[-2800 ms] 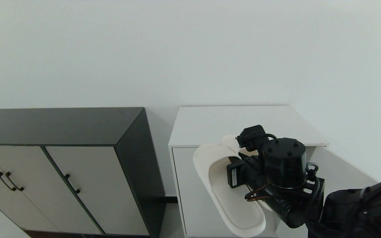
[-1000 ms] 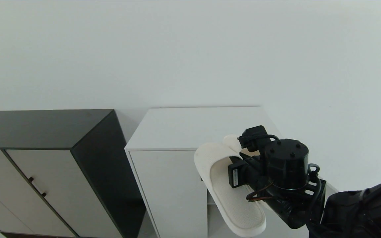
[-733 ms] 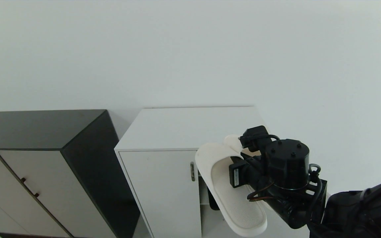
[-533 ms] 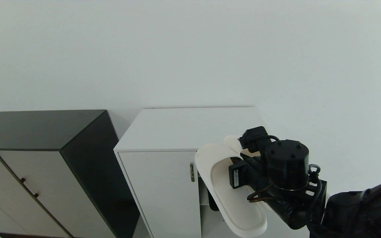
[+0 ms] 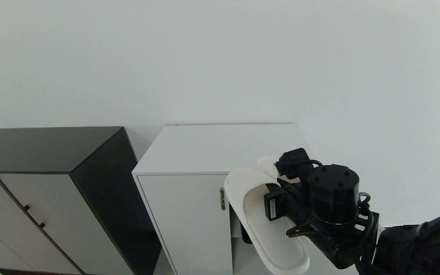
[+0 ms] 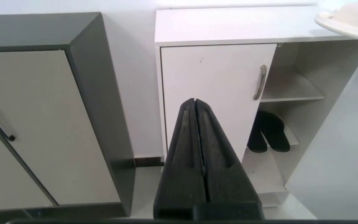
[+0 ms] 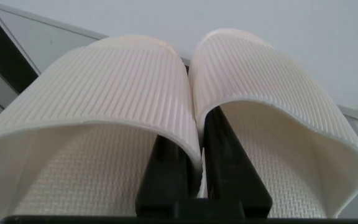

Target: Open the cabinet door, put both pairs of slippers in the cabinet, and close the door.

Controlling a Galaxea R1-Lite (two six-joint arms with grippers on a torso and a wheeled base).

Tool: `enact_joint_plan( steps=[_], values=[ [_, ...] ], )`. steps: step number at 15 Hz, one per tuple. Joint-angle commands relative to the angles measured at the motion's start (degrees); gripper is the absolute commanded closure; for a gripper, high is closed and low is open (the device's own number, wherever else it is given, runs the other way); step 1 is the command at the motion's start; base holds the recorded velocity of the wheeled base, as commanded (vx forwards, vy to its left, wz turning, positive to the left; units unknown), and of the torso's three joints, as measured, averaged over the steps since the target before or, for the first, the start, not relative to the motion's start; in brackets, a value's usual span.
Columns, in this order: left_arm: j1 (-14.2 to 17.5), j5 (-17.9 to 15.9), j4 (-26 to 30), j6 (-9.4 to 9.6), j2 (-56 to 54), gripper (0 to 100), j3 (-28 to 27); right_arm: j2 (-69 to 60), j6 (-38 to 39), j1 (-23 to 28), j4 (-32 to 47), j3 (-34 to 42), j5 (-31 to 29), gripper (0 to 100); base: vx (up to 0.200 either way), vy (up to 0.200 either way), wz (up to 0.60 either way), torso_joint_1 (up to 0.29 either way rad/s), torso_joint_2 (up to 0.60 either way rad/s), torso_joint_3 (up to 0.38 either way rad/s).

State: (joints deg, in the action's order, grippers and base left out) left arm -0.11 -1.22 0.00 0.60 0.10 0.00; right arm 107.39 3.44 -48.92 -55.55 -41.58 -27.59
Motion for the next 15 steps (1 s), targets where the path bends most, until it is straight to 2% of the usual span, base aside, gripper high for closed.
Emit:
enact_joint_plan(
  steps=[1,11,15],
  values=[
    [0.0,0.0,0.0,0.02,0.1,100,0.0,0.5,-0.7,0.2,-1.4,1.0,0.0,100,0.000,0.000,0.00,0.000,0.00,0.000],
    [0.0,0.0,0.0,0.02,0.1,100,0.0,0.8,-2.3,0.2,-3.5,2.6,0.0,100,0.000,0.000,0.00,0.000,0.00,0.000],
    [0.0,0.0,0.0,0.02,0.1,100,0.0,0.8,-2.3,0.2,-3.5,2.6,0.0,100,0.000,0.000,0.00,-0.133,0.31,0.176]
  ],
)
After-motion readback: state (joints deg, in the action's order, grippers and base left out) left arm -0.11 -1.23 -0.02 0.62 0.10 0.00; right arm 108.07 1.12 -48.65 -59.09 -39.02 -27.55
